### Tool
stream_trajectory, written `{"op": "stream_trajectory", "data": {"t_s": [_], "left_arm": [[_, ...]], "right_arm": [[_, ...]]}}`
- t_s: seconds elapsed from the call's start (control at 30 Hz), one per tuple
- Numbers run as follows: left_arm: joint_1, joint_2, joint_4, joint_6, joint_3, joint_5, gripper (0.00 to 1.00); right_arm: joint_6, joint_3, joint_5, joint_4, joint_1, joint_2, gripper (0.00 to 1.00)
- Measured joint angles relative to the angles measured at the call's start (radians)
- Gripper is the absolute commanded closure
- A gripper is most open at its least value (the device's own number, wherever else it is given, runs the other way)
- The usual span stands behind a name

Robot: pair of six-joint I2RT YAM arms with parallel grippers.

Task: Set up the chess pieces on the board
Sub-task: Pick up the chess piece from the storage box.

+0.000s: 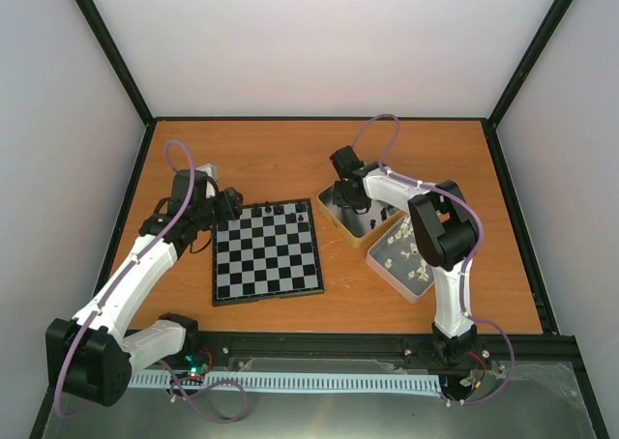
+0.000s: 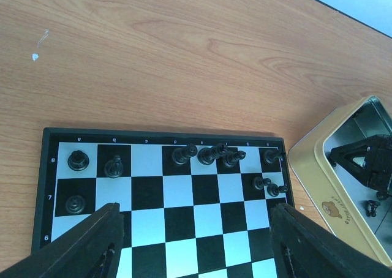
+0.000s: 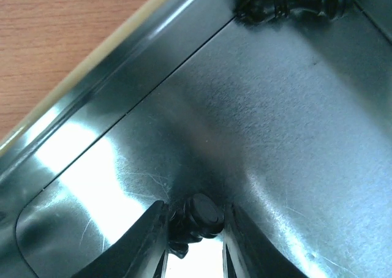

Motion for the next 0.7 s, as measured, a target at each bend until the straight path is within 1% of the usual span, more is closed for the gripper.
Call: {"op": "stream_trajectory", "data": {"t_s": [0.03,0.13,0.2,0.4,0.5,0.57,0.7], "left_arm": [[0.000,0.000,0.000,0.000,0.000,0.000,0.34],[0.000,0.000,0.000,0.000,0.000,0.000,0.33],[0.000,0.000,0.000,0.000,0.000,0.000,0.34],[0.000,0.000,0.000,0.000,0.000,0.000,0.33],[0.000,0.000,0.000,0.000,0.000,0.000,0.33],[0.000,0.000,0.000,0.000,0.000,0.000,0.34],[0.000,0.000,0.000,0.000,0.000,0.000,0.34]], "right_arm": [[0.002,0.000,-0.001,0.002,0.000,0.000,0.73],[0.005,0.000,-0.004,0.002,-0.002,0.000,0.62],[0.013,0.000,-0.007,0.000,-0.004,0.000,0.60],[0.023,0.006,-0.030,0.000,-0.010,0.006,0.62],[0.019,0.022,-0.048,0.002,-0.010,0.021,0.68],[0.011,0.039,-0.052,-0.001,-0.010,0.031,0.68],[-0.014,0.058,-0.016,-0.027,-0.010,0.042,0.70]]}}
